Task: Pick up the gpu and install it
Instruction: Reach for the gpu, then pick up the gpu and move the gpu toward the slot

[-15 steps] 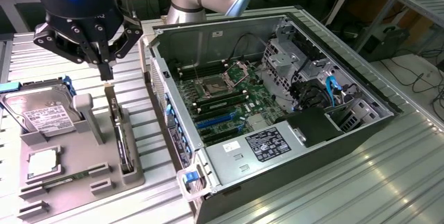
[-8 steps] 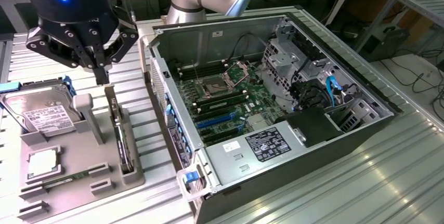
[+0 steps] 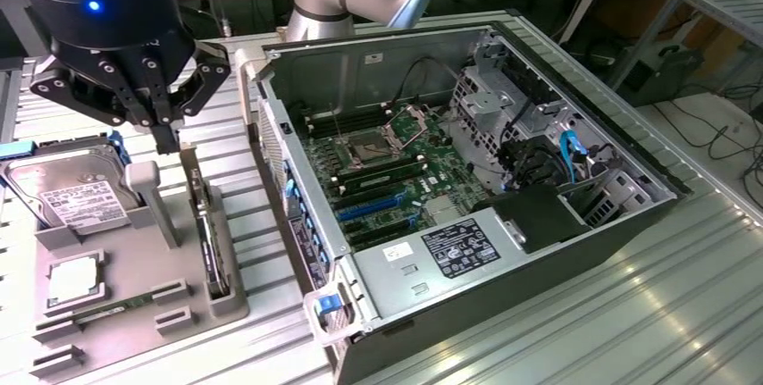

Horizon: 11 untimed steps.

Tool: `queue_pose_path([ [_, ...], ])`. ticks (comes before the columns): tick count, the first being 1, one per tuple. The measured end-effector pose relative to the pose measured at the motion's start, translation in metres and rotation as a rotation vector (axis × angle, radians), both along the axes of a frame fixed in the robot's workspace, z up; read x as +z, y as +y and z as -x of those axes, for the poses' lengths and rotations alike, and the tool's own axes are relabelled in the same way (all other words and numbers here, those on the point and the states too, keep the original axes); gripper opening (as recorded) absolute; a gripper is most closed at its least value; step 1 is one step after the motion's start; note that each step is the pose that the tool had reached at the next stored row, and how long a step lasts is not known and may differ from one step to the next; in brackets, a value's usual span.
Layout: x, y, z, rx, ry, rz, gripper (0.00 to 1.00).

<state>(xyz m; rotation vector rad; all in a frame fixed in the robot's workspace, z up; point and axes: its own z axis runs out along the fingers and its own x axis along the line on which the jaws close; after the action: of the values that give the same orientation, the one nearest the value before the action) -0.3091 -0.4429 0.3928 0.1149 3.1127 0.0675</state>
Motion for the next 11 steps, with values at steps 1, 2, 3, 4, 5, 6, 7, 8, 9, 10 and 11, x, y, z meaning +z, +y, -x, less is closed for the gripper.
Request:
queue_pose_path([
  [1,0.0,-0.0003,0.0006,0.0,0.0,-0.0001,0.11],
  [2,-0.0001,-0.0002,0.0005,0.0,-0.0001,-0.0002,0.11],
  [3,-0.0001,-0.0002,0.0006,0.0,-0.0001,-0.0002,0.11],
  [4,0.0,-0.0002,0.0006,0.0,-0.0001,-0.0002,0.11],
  [5,0.0,-0.0002,0.0006,0.0,-0.0001,-0.0002,0.11],
  [6,0.0,-0.0002,0.0006,0.0,-0.0001,-0.0002,0.11],
  [7,0.0,-0.0002,0.0006,0.0,0.0,-0.0002,0.11],
  [8,0.0,-0.0002,0.0006,0.0,0.0,-0.0002,0.11],
  [9,0.0,-0.0002,0.0006,0.0,0.0,-0.0002,0.11],
  [10,0.0,-0.0002,0.0006,0.0,-0.0001,-0.0002,0.11],
  [11,0.0,-0.0002,0.0006,0.0,0.0,-0.0002,0.11],
])
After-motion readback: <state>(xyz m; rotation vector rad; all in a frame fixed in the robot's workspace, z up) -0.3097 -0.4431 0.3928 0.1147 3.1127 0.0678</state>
